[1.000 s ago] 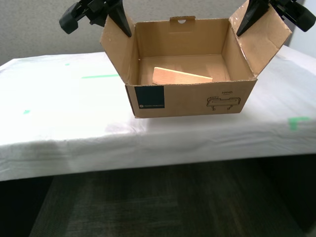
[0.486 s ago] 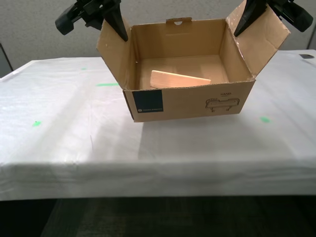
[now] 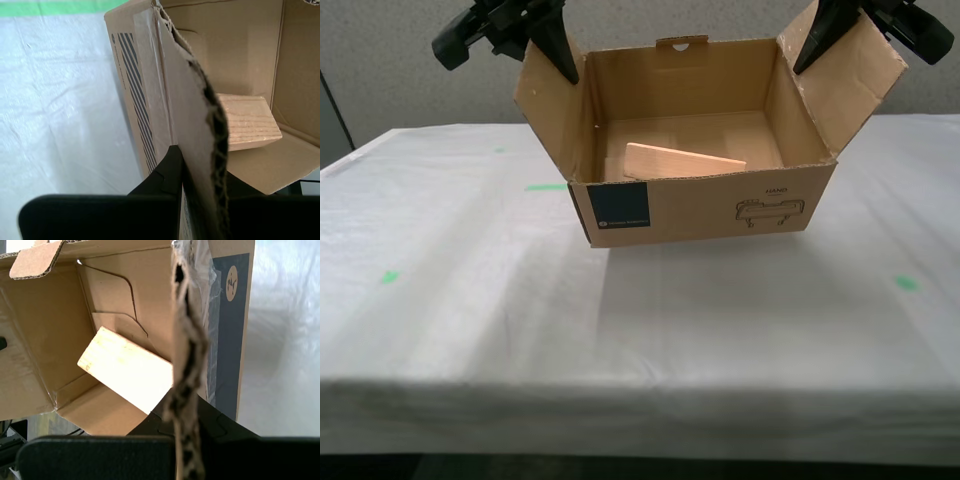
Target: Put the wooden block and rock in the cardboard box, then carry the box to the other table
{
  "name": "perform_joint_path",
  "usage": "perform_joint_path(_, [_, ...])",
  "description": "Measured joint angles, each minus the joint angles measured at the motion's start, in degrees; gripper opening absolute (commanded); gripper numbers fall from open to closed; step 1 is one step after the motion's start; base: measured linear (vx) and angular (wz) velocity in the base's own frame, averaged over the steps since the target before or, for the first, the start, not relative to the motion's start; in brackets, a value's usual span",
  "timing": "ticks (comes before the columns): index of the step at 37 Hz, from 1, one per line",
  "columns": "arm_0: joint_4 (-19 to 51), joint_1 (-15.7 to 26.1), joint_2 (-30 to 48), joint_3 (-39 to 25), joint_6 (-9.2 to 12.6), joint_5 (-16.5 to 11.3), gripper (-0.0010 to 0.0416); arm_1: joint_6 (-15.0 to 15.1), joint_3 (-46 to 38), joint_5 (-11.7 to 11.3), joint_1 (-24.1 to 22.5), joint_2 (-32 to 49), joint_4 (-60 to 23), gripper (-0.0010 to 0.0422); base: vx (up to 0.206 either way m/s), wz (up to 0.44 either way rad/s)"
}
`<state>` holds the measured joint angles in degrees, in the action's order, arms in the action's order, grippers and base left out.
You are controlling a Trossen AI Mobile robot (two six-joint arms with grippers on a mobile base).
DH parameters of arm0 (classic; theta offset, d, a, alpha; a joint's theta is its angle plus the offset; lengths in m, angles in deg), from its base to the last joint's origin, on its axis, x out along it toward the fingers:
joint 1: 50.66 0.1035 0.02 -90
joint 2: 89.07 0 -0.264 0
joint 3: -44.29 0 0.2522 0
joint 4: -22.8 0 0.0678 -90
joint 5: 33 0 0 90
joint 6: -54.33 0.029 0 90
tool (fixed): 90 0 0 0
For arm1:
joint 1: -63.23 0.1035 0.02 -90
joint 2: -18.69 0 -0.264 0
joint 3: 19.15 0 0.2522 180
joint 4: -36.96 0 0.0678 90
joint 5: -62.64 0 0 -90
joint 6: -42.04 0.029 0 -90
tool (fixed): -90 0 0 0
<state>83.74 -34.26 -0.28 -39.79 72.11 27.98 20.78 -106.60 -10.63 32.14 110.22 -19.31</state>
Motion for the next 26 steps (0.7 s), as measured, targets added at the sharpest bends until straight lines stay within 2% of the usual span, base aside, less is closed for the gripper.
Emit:
perform_joint_path(9, [0.0,0.2,0.0,0.0,0.0,0.0,-0.0001,0.1,0.0,0.0,0.1,0.0,0.8,-0.0001,0.133,-0.011])
perform_joint_path(12, [0.2,0.4,0.0,0.0,0.0,-0.1,-0.0001,-1.1,0.0,0.0,0.1,0.0,0.8,-0.0001,0.076,-0.012])
perform_joint_path(16, [0.0,0.7,0.0,0.0,0.0,-0.7,-0.0001,-1.5,0.0,-0.3,0.1,0.0,1.0,-0.0001,0.035,-0.021])
perform_joint_path(26, [-0.8,0.9,0.0,0.0,0.0,-1.1,-0.0001,-4.9,0.0,-2.4,0.5,0.0,4.3,-0.0001,-0.009,-0.012])
